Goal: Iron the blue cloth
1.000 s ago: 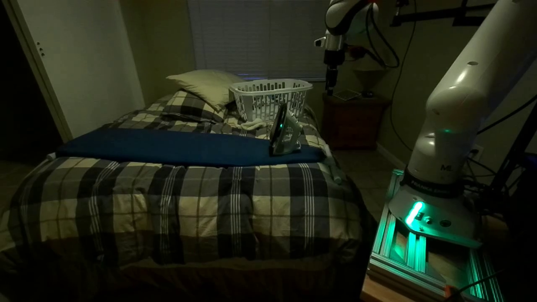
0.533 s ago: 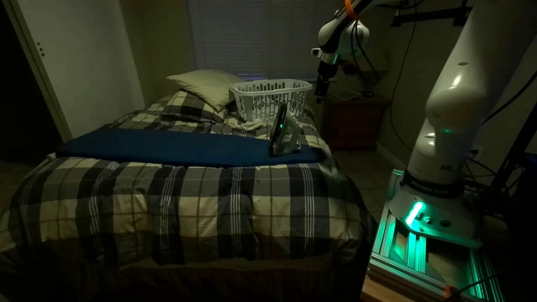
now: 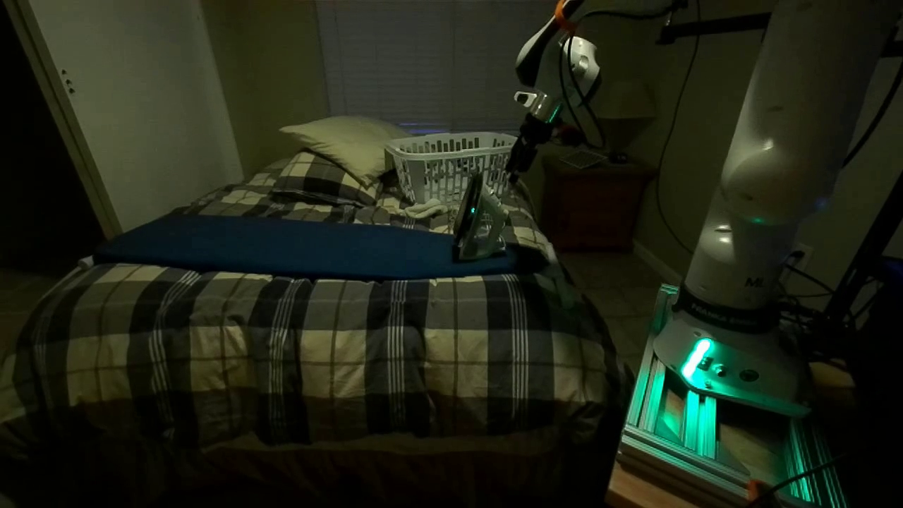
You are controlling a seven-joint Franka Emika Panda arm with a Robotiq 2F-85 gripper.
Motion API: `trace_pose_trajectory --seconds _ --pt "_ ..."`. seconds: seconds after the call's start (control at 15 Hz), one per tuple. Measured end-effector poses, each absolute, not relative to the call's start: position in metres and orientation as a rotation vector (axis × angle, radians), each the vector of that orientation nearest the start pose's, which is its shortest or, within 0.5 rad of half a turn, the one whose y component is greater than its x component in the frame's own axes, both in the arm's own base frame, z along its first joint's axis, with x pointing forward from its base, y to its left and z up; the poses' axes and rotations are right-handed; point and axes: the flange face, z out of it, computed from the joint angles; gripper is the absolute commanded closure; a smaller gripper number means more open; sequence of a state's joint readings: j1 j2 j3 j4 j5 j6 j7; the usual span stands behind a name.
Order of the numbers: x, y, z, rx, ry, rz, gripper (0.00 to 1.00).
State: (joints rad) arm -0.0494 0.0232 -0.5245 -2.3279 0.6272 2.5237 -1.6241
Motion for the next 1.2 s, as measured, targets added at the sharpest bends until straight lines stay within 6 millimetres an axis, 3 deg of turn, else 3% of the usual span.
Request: trace_pose_trajectory --seconds 0.6,0.67,0.73,0.87,1.2 --pt "0.462 -0.313 0.269 -2.811 -0.855 -0.541 0.00" --pt "0.466 -0.314 0.263 -2.806 -0.856 -0.534 0.04" --pt "0.470 -0.314 0.257 -2.801 -0.858 -0.528 0.26" --pt "0.477 -0.315 0.248 -2.790 -0.863 -0.520 0.31" --pt "0.493 -0.310 0.238 -2.753 -0.885 -0.520 0.67"
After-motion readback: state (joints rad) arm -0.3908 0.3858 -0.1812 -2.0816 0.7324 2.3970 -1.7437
